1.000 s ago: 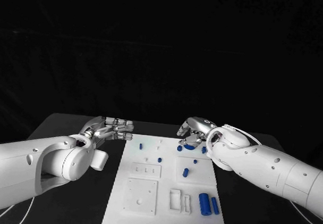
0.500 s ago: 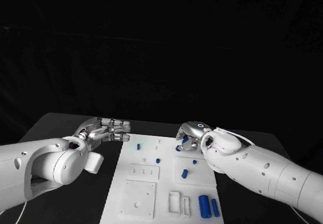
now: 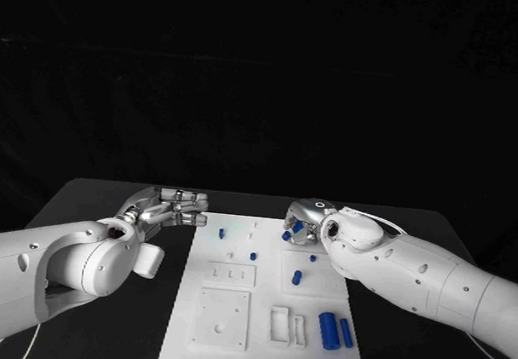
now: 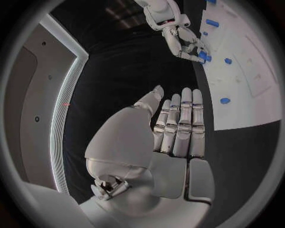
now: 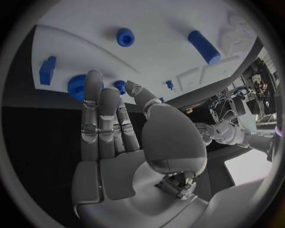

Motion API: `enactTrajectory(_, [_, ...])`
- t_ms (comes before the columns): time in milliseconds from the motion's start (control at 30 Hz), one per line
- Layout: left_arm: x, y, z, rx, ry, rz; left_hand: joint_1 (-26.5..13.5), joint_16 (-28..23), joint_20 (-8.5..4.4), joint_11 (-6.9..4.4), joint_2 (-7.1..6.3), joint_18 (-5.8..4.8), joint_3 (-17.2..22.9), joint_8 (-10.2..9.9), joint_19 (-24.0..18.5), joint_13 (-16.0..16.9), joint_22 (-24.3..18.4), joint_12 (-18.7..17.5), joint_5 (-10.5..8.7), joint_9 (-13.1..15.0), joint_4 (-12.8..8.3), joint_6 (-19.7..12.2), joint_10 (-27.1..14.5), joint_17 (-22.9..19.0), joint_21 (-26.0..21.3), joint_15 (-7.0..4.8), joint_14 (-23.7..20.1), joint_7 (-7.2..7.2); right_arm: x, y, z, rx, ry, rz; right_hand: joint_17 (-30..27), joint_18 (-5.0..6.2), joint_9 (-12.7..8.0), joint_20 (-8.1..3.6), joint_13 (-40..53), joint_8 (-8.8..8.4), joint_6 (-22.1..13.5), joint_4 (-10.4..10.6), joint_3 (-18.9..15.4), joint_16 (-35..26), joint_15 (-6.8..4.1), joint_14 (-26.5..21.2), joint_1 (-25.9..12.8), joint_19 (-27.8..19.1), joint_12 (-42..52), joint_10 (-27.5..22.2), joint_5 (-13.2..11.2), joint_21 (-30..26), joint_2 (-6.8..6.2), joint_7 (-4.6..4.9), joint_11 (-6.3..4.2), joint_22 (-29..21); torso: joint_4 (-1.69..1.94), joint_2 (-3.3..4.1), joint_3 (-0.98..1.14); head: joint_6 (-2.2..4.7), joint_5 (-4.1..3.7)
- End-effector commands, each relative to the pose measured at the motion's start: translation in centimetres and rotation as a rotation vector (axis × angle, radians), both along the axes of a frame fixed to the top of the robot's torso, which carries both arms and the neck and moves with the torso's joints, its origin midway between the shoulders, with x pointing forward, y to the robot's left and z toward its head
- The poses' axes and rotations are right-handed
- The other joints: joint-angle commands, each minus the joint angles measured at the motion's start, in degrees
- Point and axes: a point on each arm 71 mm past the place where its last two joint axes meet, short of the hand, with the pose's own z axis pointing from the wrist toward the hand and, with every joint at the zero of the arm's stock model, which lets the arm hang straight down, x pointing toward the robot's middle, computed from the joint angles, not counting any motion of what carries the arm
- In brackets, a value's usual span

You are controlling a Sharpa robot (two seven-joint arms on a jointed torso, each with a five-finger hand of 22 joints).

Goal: Assemble the parts on the task board

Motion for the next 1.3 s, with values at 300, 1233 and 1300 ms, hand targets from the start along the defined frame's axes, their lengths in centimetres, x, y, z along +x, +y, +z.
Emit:
enactTrajectory(300, [-0.02, -0.28, 0.54, -0.016, -0.013, -0.021, -0.69, 0.19, -0.02, 0.01, 0.01, -0.41, -0.02, -0.07, -0.44, 0.07, -0.01, -0.11, 0.15, 0.06, -0.2, -0.12, -0.2, -0.01, 0.16, 0.15, -0.16, 0.12, -0.02, 0.29, -0.29, -0.03, 0.008, -0.001, -1.0, 1.17, 0.07, -0.08, 0.04, 0.2, 0.54, 0.43, 1.92, 1.04, -0.2, -0.53, -0.58, 1.19, 0.2, 0.19, -0.31, -0.98, -0.38, -0.18, -0.06, 1.27, 0.25, 0.89, -0.2, 0.52, -0.23])
enactTrajectory(1233, [0.16, -0.25, 0.91, -0.013, -0.013, -0.023, -0.83, 0.27, -0.02, 0.05, 0.04, -0.4, -0.09, -0.06, -0.54, 0.07, -0.22, -0.1, 0.11, 0.06, -0.56, -0.21, -0.33, -0.02, 0.49, 0.15, -0.16, 0.14, -0.04, 0.59, 0.09, 0.008, -0.038, -0.008, -1.21, 0.0, 0.55, -1.78, 0.2, 0.31, 6.95, 1.92, 16.45, 2.79, -1.91, -0.74, -0.7, 0.61, 0.25, 11.48, -10.67, 0.02, 1.08, -0.65, -2.6, 6.03, 0.17, 1.71, -0.43, 0.88, -0.32])
enactTrajectory(1300, [0.17, -0.25, 0.91, -0.013, -0.012, -0.023, -0.84, 0.29, -0.01, 0.08, 0.02, -0.39, -0.15, -0.07, -0.56, 0.07, -0.29, -0.1, 0.06, 0.05, -0.62, -0.3, -0.39, -0.01, 0.56, 0.15, -0.15, 0.18, -0.06, 0.65, 0.22, 0.018, -0.053, -0.012, -1.19, -0.17, 0.6, -1.98, 0.2, 0.35, 7.39, 1.99, 16.72, 2.82, -2.09, -0.74, -0.63, 0.49, 0.24, 12.07, -10.81, 0.21, 1.03, -0.79, -2.79, 6.45, 0.18, 1.74, -0.44, 0.94, -0.3])
